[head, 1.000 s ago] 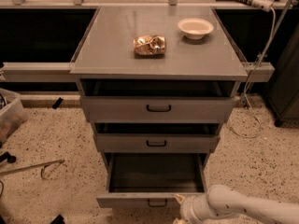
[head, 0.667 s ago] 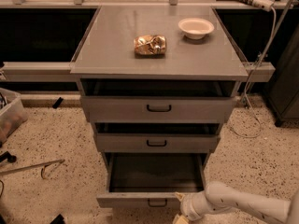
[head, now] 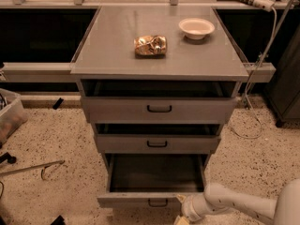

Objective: Close bottom drawer

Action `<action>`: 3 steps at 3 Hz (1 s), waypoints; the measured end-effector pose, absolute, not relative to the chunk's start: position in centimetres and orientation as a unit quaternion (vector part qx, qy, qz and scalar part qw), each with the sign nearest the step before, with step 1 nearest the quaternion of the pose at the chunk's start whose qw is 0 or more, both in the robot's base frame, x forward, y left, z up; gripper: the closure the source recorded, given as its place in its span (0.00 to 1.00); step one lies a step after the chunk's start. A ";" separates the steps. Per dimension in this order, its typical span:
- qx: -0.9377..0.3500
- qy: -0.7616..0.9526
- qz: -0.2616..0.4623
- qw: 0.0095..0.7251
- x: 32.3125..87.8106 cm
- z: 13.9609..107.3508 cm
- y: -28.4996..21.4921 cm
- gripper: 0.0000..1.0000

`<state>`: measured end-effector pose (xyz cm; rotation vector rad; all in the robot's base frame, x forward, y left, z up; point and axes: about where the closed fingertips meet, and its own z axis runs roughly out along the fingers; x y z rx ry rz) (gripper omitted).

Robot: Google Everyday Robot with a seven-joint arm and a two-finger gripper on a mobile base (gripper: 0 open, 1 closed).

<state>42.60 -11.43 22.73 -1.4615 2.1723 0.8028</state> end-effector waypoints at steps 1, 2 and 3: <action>-0.509 0.791 0.278 0.195 41.3 22.9 -13.0 0.00; -0.502 0.799 0.281 0.178 40.6 21.0 -14.0 0.00; -0.501 0.798 0.296 0.159 40.8 17.5 -14.2 0.00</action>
Offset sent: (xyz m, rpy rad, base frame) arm -0.0212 -0.0434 -0.0438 -0.0577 0.0857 -0.0698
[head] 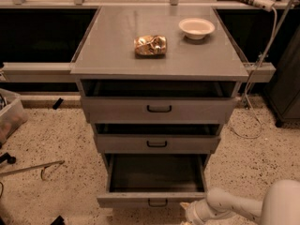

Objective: Close bottom drawer

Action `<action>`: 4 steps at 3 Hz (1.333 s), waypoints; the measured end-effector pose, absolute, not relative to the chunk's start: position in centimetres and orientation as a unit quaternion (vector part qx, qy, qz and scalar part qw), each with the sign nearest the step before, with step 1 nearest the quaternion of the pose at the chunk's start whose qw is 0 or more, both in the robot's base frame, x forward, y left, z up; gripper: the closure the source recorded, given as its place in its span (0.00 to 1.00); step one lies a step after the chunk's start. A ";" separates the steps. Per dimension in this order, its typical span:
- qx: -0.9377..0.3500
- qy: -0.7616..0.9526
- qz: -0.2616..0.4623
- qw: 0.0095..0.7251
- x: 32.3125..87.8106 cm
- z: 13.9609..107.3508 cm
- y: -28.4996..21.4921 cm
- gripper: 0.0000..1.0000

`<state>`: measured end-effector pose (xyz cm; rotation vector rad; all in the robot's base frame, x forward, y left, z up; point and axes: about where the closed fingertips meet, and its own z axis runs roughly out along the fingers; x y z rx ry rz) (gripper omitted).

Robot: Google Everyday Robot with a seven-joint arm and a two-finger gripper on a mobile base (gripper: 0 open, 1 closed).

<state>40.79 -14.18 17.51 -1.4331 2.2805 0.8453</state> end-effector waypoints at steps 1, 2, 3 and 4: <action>-0.506 0.788 0.320 0.144 42.0 13.2 -12.9 0.00; -0.526 0.776 0.323 0.130 45.2 10.2 -11.7 0.00; -0.548 0.767 0.302 0.141 49.6 9.4 -10.7 0.00; -0.547 0.767 0.303 0.141 49.6 9.4 -10.7 0.00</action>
Offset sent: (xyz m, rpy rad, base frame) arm 0.1051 0.0346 -0.1069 -0.0023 0.0327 0.1469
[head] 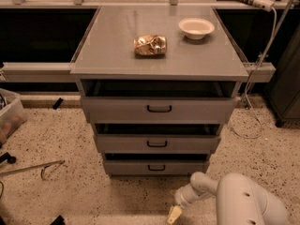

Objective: Close bottom drawer

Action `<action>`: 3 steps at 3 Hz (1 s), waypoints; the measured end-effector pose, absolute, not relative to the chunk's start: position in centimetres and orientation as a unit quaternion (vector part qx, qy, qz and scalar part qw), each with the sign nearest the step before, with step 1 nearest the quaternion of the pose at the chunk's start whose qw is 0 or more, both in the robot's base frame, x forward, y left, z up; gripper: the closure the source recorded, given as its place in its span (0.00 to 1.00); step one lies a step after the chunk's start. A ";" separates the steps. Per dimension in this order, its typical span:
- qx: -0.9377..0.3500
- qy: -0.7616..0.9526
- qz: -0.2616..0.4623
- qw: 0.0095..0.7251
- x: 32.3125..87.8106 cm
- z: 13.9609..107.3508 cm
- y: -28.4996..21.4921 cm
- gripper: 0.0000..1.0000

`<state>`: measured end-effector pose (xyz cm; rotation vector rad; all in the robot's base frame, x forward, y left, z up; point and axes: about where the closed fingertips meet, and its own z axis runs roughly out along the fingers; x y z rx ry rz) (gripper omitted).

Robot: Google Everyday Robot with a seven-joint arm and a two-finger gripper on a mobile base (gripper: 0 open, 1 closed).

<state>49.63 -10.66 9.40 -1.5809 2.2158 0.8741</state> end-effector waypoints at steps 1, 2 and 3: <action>-0.557 0.766 0.284 0.153 52.6 9.7 -10.9 0.00; -0.569 0.762 0.264 0.161 56.3 10.0 -10.5 0.00; -0.570 0.763 0.255 0.169 58.6 9.9 -10.1 0.00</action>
Offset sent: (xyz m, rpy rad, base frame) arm 0.1191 0.0032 0.0130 -0.0713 -0.1524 0.0292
